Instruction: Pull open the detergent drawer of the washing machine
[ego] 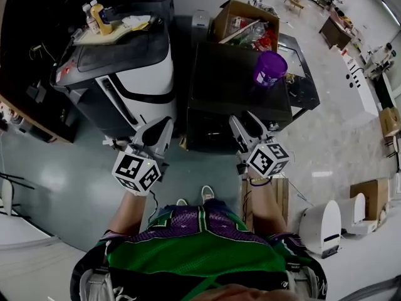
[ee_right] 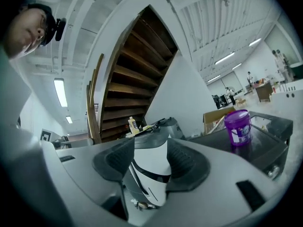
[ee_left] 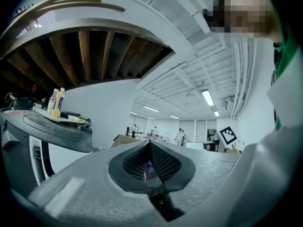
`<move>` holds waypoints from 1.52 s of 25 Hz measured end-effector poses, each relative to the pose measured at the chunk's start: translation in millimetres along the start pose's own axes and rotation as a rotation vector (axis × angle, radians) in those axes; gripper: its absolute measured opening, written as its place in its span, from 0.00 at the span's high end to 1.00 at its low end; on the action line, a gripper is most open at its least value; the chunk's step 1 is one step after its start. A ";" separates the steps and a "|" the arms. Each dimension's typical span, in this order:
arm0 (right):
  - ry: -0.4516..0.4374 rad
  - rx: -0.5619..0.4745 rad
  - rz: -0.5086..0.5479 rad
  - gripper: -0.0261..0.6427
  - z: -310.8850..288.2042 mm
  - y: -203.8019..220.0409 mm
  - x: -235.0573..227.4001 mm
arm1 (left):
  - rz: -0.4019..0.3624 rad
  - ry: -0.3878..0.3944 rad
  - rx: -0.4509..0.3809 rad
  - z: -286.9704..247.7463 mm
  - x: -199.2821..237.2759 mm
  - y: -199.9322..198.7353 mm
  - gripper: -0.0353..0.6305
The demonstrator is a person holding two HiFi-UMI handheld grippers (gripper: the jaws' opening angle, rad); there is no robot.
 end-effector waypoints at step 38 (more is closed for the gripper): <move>-0.030 0.431 -0.586 0.67 -149.7 311.9 -201.3 | -0.017 -0.238 0.159 -65.8 -35.1 76.4 0.92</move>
Point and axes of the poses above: the fingertips, and each gripper's own axes: z backward along the fingers, x to its left, y out of its underside, the point moved 8 cm from there along z, backward along the fingers, and after that the axes turned 9 degrees about y, right-handed, at the moved point
